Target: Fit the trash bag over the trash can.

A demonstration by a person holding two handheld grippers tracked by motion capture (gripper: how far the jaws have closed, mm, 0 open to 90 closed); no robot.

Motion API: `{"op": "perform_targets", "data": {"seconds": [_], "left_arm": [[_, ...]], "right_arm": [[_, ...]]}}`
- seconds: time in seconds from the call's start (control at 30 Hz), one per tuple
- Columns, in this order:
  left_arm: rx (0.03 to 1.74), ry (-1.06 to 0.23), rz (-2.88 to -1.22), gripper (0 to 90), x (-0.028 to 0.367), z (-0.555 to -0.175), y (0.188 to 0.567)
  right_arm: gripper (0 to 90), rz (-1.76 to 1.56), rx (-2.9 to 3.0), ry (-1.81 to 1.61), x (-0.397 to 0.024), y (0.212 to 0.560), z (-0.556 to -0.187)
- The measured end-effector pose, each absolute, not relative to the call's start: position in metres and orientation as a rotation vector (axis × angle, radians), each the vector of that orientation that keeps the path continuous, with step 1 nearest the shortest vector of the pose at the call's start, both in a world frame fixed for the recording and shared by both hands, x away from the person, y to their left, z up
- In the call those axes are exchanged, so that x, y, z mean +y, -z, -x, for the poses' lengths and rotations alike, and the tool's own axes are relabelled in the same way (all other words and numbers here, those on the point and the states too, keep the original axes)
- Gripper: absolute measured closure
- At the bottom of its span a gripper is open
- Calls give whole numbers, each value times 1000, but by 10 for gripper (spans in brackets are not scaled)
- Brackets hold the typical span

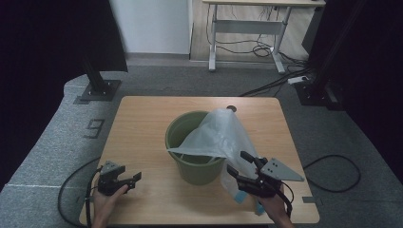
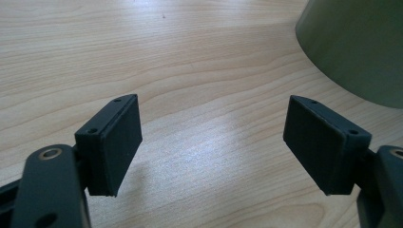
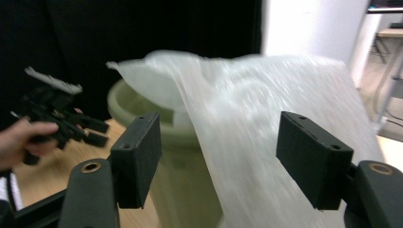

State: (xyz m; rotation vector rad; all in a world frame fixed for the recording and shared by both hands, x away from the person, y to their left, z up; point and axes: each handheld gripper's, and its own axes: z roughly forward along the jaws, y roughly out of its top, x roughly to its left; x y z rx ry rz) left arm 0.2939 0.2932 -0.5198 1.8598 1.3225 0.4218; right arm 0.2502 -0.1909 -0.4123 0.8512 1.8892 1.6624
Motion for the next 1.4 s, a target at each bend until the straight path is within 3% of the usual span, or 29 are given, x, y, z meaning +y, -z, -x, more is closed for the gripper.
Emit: {"op": "perform_targets", "data": {"seconds": [0.5, 0.9, 1.0, 1.03, 1.07, 1.1, 1.23, 1.4], "left_arm": [[1325, -422, -1868, 205, 292, -294, 521], [1324, -423, -1873, 205, 291, -295, 522], [1320, -427, -1867, 205, 291, -294, 520], [1317, -430, -1863, 205, 291, -293, 519], [1317, -434, -1861, 207, 291, -293, 518], [1314, -444, -1864, 207, 291, -292, 516], [1266, -561, -1906, 253, 282, -287, 503], [1193, -508, -1885, 256, 273, -282, 490]], "right_arm": [[261, -1000, 1928, -1510, -201, 469, -250], [275, -1105, 1894, -1492, -179, 488, -268], [351, -1111, 1871, -1474, -172, 488, -274], [506, -1096, 1850, -1459, -170, 489, -277], [597, -1086, 1844, -1462, -170, 489, -278], [597, -1086, 1844, -1462, -170, 489, -278], [855, -1060, 1811, -1453, -178, 484, -278], [883, -1026, 1814, -1450, -188, 471, -278]]}}
